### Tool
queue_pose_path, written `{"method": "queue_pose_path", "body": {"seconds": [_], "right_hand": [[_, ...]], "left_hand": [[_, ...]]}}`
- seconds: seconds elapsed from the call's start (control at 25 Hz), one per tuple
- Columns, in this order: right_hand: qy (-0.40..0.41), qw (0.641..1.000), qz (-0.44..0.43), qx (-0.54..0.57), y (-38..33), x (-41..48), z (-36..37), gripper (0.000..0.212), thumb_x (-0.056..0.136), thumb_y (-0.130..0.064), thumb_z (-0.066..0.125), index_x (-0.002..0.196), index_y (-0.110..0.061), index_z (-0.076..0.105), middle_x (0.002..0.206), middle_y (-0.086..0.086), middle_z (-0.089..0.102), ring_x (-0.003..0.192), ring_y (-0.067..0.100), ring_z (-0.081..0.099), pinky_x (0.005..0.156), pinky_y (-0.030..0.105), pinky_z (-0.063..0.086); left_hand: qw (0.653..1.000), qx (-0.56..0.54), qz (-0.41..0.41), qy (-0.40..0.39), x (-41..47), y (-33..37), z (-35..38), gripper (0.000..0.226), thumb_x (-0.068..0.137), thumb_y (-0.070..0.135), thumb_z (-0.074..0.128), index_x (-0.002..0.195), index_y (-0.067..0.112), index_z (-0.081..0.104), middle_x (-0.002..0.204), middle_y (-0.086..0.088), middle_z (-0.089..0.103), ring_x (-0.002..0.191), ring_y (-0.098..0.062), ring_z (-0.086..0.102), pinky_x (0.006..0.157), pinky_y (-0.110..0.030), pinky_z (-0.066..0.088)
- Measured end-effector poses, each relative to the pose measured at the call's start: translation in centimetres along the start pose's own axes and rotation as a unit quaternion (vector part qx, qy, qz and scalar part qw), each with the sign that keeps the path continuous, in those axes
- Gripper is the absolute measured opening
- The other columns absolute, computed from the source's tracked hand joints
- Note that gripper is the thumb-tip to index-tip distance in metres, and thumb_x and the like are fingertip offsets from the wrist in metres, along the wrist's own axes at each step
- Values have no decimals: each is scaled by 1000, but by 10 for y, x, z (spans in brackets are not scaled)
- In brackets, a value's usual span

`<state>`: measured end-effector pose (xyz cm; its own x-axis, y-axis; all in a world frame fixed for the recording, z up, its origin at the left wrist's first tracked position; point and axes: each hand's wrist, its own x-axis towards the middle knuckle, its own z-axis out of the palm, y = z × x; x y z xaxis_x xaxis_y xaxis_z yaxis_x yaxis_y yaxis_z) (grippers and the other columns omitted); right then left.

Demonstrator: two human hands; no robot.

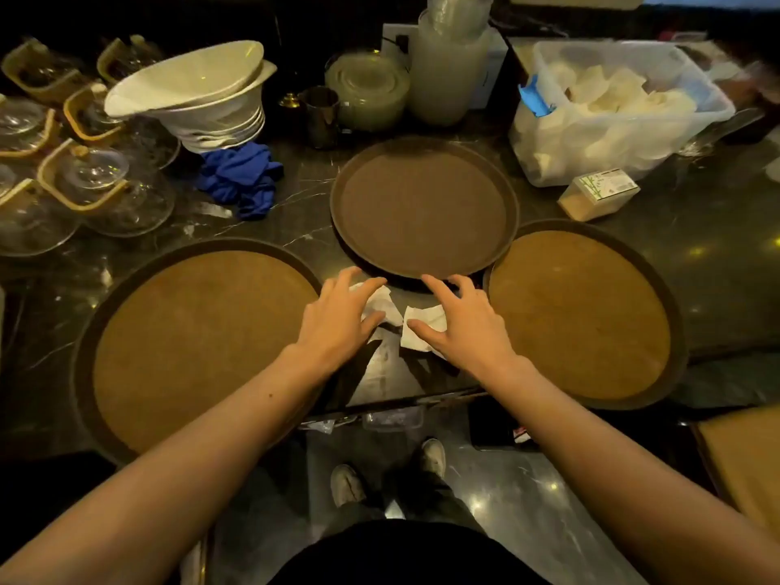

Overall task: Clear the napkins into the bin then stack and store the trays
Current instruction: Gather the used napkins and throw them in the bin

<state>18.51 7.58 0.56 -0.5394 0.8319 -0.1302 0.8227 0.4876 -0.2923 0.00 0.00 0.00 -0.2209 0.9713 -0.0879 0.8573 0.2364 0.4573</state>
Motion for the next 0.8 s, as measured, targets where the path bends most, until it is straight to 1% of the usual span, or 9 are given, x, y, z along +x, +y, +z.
{"method": "queue_pose_path", "body": {"seconds": [0.2, 0.36, 0.48, 0.56, 0.64, 0.72, 0.8], "right_hand": [[-44, 998, 5, -42, 13, 3, 14, 68, 88, -62, 54, 147, -36, 33, 148, 9, 36, 129, 33, 42, 88, 43, 51], [-81, 996, 1, -37, 23, 5, 23, 63, 89, -60, 53, 145, -38, 36, 147, 10, 35, 133, 35, 35, 90, 46, 49], [-86, 996, -11, -19, 30, 4, 31, 55, 91, -57, 53, 141, -38, 42, 144, 9, 37, 132, 33, 36, 89, 45, 49], [-85, 996, -20, -19, 31, 4, 34, 52, 91, -55, 55, 138, -36, 46, 142, 8, 38, 130, 32, 37, 89, 44, 49], [-85, 996, -25, -27, 32, 5, 38, 49, 90, -54, 57, 134, -33, 51, 140, 8, 40, 128, 31, 39, 89, 42, 49], [-70, 996, -34, -36, 32, 5, 42, 44, 89, -53, 59, 125, -29, 56, 134, 8, 44, 123, 30, 42, 87, 39, 50], [-53, 997, -41, -24, 32, 4, 45, 34, 89, -50, 60, 113, -24, 59, 125, 7, 47, 116, 28, 44, 83, 37, 51]], "left_hand": [[998, 25, -36, -37, 11, 5, 17, 55, 92, 41, 59, 143, 38, 39, 152, -8, 33, 140, -32, 29, 98, -54, 44], [996, 25, -61, -56, 18, 7, 29, 47, 91, 43, 60, 136, 34, 49, 149, -8, 34, 138, -32, 29, 97, -52, 44], [995, 13, -78, -55, 17, 11, 37, 42, 92, 41, 60, 132, 31, 53, 148, -8, 35, 138, -31, 29, 98, -51, 44], [996, 3, -82, -43, 16, 10, 40, 38, 93, 35, 59, 130, 28, 54, 146, -10, 38, 136, -32, 31, 95, -50, 45], [996, 7, -83, -37, 14, 8, 43, 34, 93, 32, 59, 125, 25, 55, 139, -10, 43, 132, -31, 34, 89, -46, 48], [996, 15, -83, -33, 12, 7, 47, 29, 92, 31, 60, 120, 23, 56, 130, -8, 48, 125, -29, 39, 82, -40, 48], [996, 8, -83, -26, 9, 8, 50, 25, 92, 30, 60, 116, 22, 58, 120, -6, 52, 119, -27, 43, 78, -36, 46]]}}
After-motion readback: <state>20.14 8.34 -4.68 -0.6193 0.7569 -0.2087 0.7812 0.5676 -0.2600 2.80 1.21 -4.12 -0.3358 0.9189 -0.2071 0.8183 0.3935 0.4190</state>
